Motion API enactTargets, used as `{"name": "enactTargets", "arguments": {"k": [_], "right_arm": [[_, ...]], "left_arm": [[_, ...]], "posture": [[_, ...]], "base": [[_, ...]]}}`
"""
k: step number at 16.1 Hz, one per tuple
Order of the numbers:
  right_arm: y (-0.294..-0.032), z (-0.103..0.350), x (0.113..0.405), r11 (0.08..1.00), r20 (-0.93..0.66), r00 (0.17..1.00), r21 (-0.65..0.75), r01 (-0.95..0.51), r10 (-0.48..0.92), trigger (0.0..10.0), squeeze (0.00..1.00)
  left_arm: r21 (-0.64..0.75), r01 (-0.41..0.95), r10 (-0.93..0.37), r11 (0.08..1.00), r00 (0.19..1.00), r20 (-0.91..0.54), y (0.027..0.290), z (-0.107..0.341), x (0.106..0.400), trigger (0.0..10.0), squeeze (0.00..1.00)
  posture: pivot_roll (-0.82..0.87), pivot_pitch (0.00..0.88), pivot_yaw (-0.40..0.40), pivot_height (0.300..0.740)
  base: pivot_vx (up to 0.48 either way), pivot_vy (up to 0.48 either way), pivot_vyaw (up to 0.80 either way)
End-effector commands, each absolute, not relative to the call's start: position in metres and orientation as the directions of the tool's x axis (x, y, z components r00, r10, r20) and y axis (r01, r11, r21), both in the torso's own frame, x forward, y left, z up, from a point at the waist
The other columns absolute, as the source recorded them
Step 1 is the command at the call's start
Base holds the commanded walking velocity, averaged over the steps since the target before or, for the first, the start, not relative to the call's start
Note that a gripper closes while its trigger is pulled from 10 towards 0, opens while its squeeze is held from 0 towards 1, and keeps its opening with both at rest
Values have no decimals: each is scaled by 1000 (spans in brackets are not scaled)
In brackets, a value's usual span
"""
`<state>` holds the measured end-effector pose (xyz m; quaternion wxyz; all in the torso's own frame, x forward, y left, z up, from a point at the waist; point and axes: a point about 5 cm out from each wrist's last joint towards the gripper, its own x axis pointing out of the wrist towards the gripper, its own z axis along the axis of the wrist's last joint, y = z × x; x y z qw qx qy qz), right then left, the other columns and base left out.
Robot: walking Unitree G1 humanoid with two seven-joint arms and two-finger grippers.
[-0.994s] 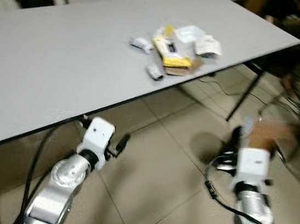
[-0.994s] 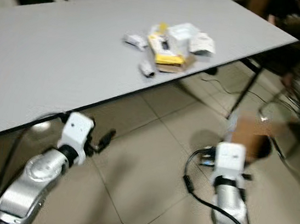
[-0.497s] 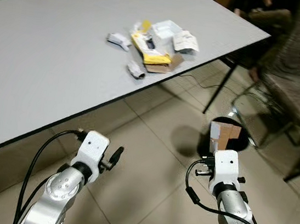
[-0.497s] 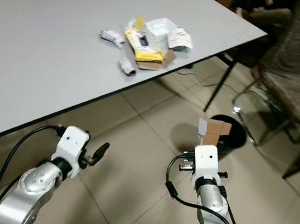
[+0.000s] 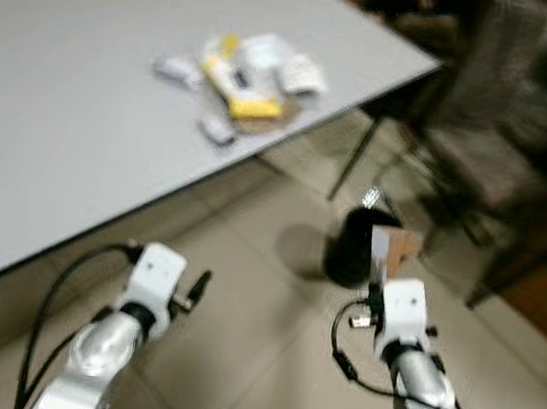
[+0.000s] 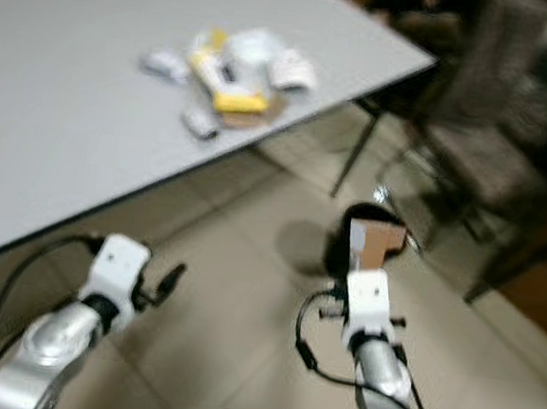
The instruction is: Picking trash to rubbish bin
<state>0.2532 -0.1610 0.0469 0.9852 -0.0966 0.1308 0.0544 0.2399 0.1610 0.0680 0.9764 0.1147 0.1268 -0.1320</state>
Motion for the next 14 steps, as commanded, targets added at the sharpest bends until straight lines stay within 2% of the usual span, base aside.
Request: {"name": "enactTargets", "arguments": {"k": [1,10,14], "right_arm": [[-169,47,253,974,-270,960,-184,-129,76,10000,0],[-168,41,244,986,-291,955,-137,-98,54,10000,0],[-166,41,244,987,-297,953,-124,-107,66,10000,0]], "left_arm": [[190,304,-253,934,934,-253,148,70,240,10000,0],[196,387,-341,901,911,-230,138,75,249,10000,0],[188,405,-363,895,905,-222,136,77,253,10000,0]], "posture": [[-8,105,-134,740],[-40,99,-61,740],[-40,96,-59,740]], "base": [[0,0,-800],[28,0,-800],[317,0,-127]]}}
